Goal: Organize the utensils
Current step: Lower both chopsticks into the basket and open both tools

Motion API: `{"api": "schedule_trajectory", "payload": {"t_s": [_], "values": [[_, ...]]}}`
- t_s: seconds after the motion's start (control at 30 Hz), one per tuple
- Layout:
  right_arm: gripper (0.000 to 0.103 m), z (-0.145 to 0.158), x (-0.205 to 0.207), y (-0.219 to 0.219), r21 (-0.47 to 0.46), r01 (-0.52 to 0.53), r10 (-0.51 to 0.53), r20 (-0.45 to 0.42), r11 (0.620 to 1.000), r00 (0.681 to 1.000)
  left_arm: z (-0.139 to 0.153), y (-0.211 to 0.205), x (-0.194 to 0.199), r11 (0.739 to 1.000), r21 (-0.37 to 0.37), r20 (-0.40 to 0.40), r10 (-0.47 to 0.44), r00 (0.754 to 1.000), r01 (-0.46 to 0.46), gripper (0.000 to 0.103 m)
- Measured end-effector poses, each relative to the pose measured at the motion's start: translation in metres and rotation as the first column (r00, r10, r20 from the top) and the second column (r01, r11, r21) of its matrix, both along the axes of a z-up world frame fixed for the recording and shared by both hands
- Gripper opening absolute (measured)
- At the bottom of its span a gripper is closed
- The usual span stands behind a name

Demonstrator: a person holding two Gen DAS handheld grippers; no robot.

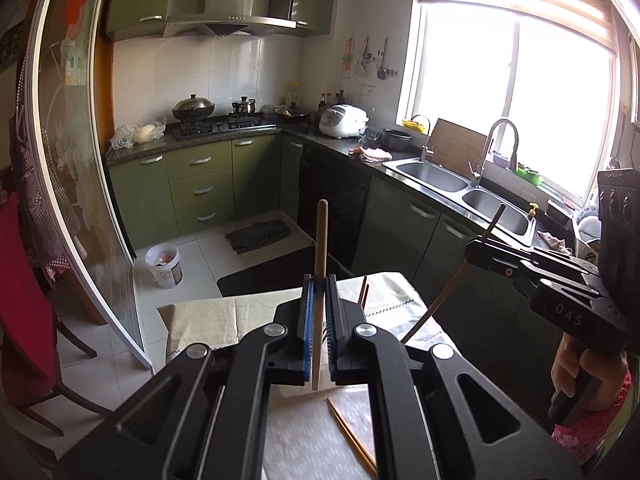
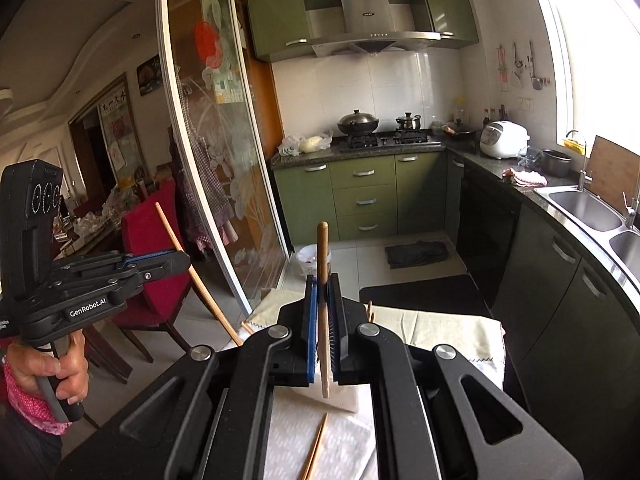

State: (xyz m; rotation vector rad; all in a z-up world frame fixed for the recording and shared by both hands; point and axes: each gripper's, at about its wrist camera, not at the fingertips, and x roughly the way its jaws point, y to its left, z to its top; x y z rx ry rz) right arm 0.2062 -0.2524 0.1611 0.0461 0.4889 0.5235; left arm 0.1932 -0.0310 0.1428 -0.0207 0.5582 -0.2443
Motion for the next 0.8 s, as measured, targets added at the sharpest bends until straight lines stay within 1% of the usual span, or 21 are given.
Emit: {"api": "schedule_trajectory", "payload": {"t_s": [0.1, 0.23, 0.3, 0.43, 0.6, 0.7, 0.73, 0.77, 0.8], "values": [[0.006, 0.01, 0.019, 0.002, 0.016, 0.023, -0.023, 0.015, 1.0, 1.0, 0.005, -0.002, 0.017, 1.0, -0.005, 0.022, 0.021, 1.0, -0.021, 0.006], [0.006, 0.003, 0.045, 0.01, 0.014, 0.044, -0.044, 0.006, 0.999, 0.999, -0.004, -0.004, 0.044, 0.999, -0.013, 0.023, 0.042, 0.999, -0.042, 0.006], [0.006, -0.009, 0.059, 0.014, 0.015, 0.039, -0.039, -0.011, 0.999, 0.999, -0.013, -0.004, 0.058, 0.999, -0.014, 0.013, 0.049, 0.999, -0.048, 0.006], [0.006, -0.041, 0.078, 0.024, -0.007, 0.031, -0.032, -0.065, 0.999, 0.997, -0.043, -0.004, 0.079, 0.998, -0.007, -0.063, 0.062, 0.996, -0.063, 0.006], [0.006, -0.089, 0.094, 0.032, -0.056, 0.023, -0.03, -0.137, 0.998, 0.99, -0.077, -0.01, 0.088, 0.998, 0.034, -0.146, 0.05, 0.988, -0.045, 0.006], [0.006, -0.107, 0.097, 0.036, -0.076, 0.016, -0.028, -0.165, 0.997, 0.986, -0.091, -0.014, 0.086, 0.998, 0.057, -0.18, 0.04, 0.983, -0.03, 0.006], [0.007, -0.11, 0.097, 0.037, -0.08, 0.012, -0.026, -0.173, 0.997, 0.985, -0.094, -0.015, 0.084, 0.998, 0.062, -0.188, 0.037, 0.981, -0.026, 0.01], [0.012, -0.113, 0.098, 0.038, -0.089, 0.008, -0.024, -0.18, 0.996, 0.983, -0.096, -0.015, 0.083, 0.997, 0.066, -0.193, 0.039, 0.98, -0.027, 0.019], [0.016, -0.116, 0.097, 0.039, -0.096, 0.004, -0.021, -0.183, 0.995, 0.983, -0.097, -0.015, 0.081, 0.997, 0.066, -0.196, 0.039, 0.98, -0.027, 0.023]]}}
